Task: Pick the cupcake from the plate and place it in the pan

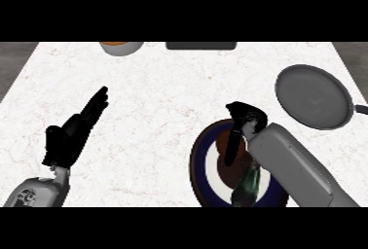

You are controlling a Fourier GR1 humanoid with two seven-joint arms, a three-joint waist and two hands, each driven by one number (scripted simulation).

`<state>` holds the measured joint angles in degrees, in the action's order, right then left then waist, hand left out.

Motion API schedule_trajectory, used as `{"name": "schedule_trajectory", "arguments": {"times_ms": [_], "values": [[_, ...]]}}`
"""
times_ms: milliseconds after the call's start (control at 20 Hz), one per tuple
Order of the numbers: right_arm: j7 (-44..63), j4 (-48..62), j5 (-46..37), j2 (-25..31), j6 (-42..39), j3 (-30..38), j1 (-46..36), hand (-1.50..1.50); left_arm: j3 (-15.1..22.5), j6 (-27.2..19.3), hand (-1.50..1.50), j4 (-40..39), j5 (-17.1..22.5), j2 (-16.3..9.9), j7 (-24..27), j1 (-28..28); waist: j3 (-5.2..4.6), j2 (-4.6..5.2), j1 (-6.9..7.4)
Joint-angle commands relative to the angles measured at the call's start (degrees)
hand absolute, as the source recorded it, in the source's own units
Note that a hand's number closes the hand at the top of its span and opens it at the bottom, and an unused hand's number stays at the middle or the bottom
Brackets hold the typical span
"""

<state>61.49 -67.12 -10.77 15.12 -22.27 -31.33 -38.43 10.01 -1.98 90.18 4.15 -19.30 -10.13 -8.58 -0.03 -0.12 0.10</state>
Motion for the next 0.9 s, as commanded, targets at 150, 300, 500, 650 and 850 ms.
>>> {"name": "schedule_trajectory", "arguments": {"times_ms": [150, 300, 500, 650, 850], "values": [[4.91, 3.64, -5.66, -3.70, 1.10, -0.59, 1.41, -1.50, -1.79, 2.45, 0.00, -0.19, -0.21, -0.20, 0.62, 0.29, 0.01, 0.14, 0.15], [7.11, -1.37, -7.32, -3.97, 0.05, -2.48, 5.48, -1.50, -2.09, 2.48, 0.00, 1.36, -0.33, 0.38, -0.05, 0.85, 0.01, -0.03, -0.11], [2.60, 3.47, -7.72, -4.45, -3.27, 1.46, 3.74, -1.50, -3.29, 2.49, 0.00, -1.00, -1.27, 1.86, -1.86, -2.88, 0.02, 0.11, -0.08], [-0.12, 4.48, -8.99, -7.00, -4.85, 0.56, 2.74, 1.50, -3.24, 3.36, 0.00, 1.10, -1.00, 2.51, 0.02, 1.32, 0.02, 0.08, 0.25], [-4.46, 7.47, -9.75, -7.51, -5.81, 1.28, 4.32, 1.50, -3.19, 3.04, 0.00, 4.74, -2.11, 2.62, -3.82, 1.11, 0.04, 0.06, 0.39]]}}
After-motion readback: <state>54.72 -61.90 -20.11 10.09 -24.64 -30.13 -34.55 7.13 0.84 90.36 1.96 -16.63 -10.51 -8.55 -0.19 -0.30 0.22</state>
